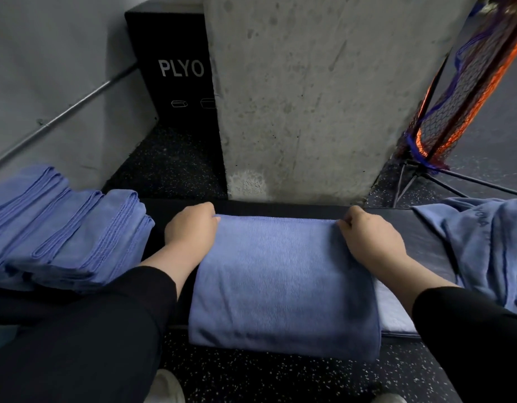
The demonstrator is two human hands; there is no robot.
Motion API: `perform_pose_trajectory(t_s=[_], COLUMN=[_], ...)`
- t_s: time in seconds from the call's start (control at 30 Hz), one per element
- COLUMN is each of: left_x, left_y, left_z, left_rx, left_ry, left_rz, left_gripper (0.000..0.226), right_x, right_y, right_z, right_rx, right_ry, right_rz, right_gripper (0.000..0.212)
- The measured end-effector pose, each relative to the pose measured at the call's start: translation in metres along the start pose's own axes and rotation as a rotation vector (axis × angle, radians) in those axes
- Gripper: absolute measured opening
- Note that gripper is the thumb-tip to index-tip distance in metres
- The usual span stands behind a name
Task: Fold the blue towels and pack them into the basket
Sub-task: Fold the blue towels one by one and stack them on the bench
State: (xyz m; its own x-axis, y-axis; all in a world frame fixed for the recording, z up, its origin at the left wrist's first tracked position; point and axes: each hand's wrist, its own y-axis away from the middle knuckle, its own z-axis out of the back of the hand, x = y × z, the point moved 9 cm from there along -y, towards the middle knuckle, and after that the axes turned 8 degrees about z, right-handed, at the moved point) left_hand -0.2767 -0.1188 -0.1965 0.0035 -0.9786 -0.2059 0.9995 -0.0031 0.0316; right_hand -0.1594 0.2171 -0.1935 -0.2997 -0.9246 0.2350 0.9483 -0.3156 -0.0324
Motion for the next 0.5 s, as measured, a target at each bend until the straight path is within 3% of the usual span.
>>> perform_pose_trajectory(t_s=[0.1,0.27,0.37,0.5], left_x=[-0.010,-0.018,-0.020,-0.017], left_y=[0.001,0.003,0.002,0.007], left_z=[-0.003,-0.013,-0.014,-0.009], left_rx=[-0.069,0.037,0.082,0.133], left_ry=[-0.041,-0.035,-0.083,-0.072], left_rz=[-0.148,-0.307,-0.304,-0.249], left_gripper=[0.032,0.047,0.040,0.012], right_x=[0.009,0.007,0.009,0.012], right_y=[-0.003,-0.008,-0.009,-0.005], right_z=[0.006,-0.011,-0.013,-0.004], right_rx=[-0.034,0.169,0.172,0.111], right_ry=[0.017,0.069,0.031,-0.072], right_rz=[0.090,0.158,0.186,0.209], right_gripper=[0.036,0.045,0.028,0.016])
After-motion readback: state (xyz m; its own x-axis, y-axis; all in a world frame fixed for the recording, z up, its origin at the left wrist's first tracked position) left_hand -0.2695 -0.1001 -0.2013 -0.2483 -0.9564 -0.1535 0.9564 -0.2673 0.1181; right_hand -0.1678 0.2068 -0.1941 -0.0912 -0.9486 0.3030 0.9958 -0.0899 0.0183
